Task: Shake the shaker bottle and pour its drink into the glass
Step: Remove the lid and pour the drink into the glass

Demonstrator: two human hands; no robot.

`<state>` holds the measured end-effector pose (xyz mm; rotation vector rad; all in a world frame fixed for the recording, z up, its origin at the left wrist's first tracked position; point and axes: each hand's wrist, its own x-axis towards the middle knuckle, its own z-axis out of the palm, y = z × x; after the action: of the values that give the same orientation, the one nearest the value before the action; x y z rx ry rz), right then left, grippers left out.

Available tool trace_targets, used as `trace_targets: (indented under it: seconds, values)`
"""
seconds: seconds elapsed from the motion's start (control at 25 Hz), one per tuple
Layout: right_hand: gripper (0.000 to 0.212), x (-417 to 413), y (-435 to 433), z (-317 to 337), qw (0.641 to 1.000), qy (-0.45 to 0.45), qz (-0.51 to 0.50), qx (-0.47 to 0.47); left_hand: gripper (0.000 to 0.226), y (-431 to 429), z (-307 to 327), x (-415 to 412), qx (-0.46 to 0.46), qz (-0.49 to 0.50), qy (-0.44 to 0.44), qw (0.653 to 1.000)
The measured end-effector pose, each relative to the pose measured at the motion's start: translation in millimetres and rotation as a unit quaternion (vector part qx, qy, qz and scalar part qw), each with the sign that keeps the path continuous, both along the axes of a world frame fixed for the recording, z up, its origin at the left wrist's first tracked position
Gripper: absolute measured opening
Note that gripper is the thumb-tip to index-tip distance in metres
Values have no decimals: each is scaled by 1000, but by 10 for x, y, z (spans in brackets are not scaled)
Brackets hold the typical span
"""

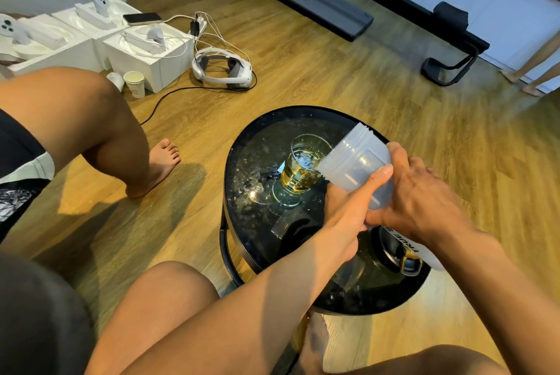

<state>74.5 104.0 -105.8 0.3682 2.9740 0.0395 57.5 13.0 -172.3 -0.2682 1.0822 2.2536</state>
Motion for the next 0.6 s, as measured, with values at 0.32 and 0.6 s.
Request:
trace_targets:
  seconds: [0.32,0.6]
  values:
    - [114,1,-11,12,1000,-4,0,6,39,5,3,2,-1,-1,-1,1000]
    - [113,-2,-33,32,1000,-11,-4,0,48,-6,13,5,-1,0,-1,1000]
